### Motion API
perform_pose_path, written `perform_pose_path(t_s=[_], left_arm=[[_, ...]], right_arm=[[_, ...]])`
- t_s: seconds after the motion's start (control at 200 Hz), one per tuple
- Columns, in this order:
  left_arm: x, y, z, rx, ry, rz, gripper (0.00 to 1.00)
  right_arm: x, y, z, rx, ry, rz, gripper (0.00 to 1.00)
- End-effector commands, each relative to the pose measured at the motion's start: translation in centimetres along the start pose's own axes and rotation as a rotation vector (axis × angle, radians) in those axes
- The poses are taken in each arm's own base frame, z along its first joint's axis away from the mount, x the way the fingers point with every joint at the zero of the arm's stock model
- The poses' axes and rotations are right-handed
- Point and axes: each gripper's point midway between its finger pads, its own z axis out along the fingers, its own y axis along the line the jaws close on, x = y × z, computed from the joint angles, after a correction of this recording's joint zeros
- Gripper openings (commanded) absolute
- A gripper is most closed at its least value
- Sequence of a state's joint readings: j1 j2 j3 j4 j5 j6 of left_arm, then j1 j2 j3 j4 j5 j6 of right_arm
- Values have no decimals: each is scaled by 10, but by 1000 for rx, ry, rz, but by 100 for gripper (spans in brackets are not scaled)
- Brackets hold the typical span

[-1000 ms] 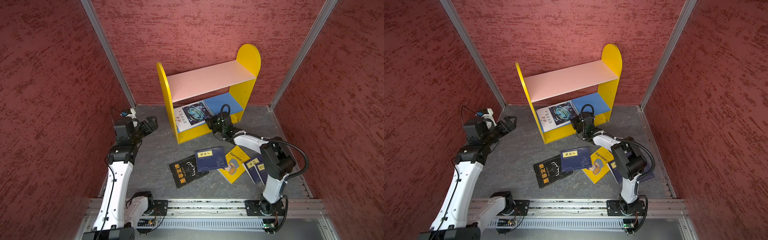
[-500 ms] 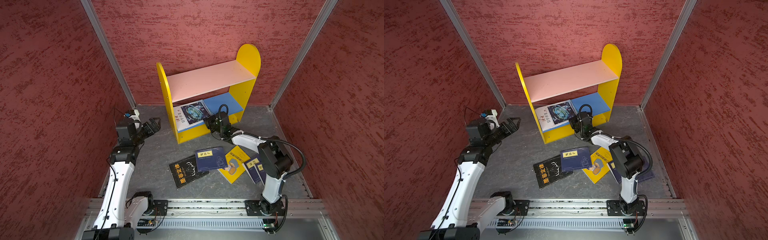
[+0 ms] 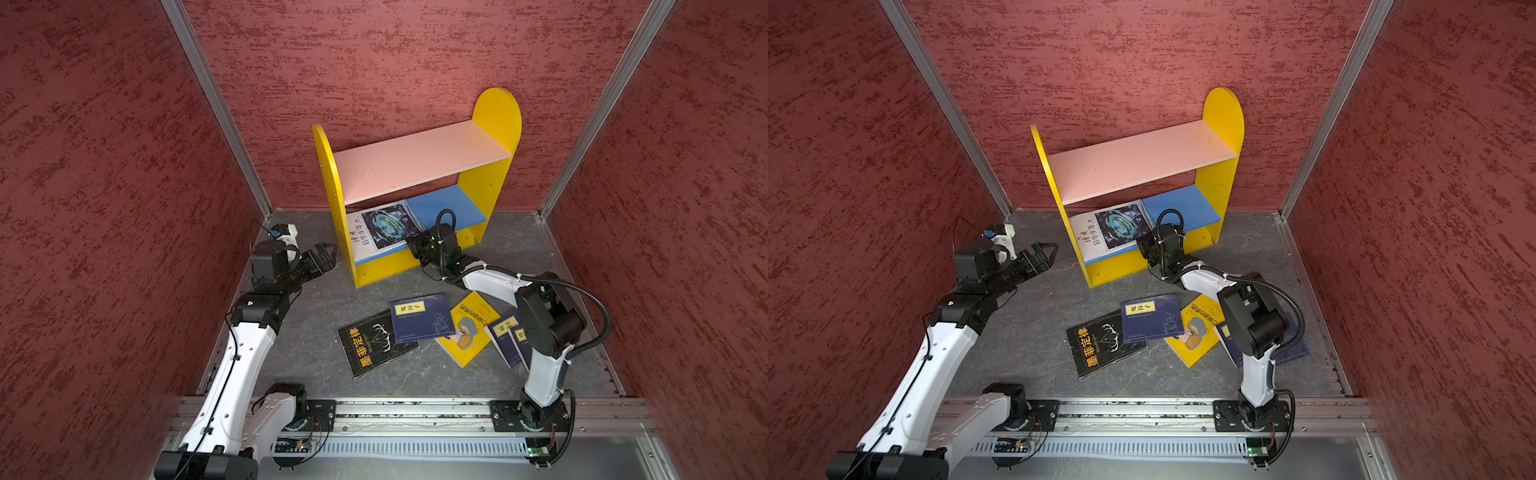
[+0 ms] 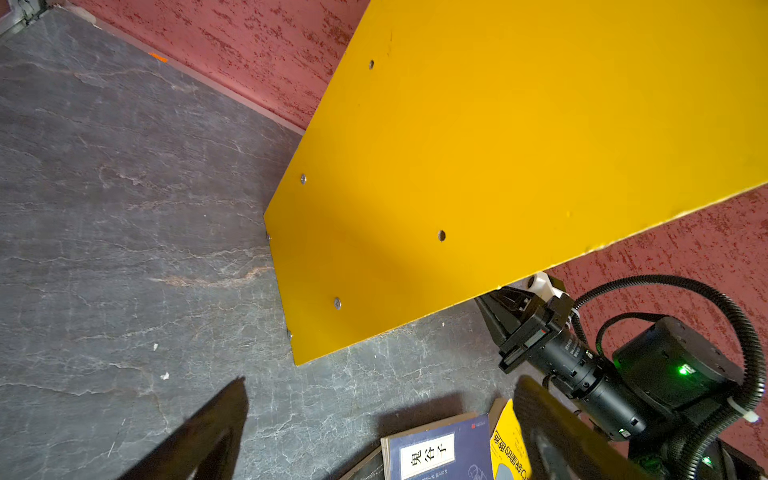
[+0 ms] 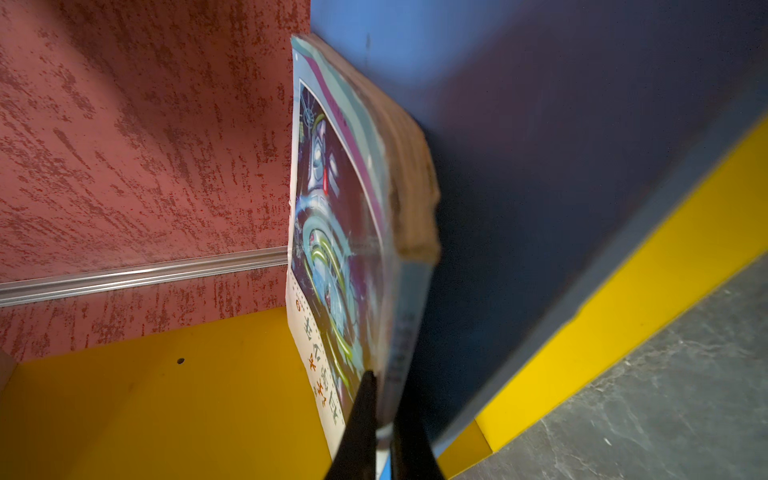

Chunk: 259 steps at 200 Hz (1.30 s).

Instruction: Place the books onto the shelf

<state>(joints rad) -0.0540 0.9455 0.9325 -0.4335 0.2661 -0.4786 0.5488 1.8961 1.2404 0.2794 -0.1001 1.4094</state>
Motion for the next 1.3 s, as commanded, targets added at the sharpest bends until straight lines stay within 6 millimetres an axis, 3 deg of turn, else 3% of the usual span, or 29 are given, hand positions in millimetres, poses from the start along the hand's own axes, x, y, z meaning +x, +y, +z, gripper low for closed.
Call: perform_pose_path(t_s=[0.0, 0.621, 1.077, 1.292], left_arm=[[0, -3, 6, 3, -11, 14, 99], [37, -17, 49, 10, 86, 63, 99], [64, -1, 89, -139, 117, 91, 99], [67, 3, 104, -226, 90, 58, 99]], right_arm=[[15, -29, 1, 91, 50, -44, 1], [6, -42, -5, 98, 21, -11, 0], [19, -43, -4, 104, 48, -17, 0], [20, -45, -5, 112, 57, -29, 0]])
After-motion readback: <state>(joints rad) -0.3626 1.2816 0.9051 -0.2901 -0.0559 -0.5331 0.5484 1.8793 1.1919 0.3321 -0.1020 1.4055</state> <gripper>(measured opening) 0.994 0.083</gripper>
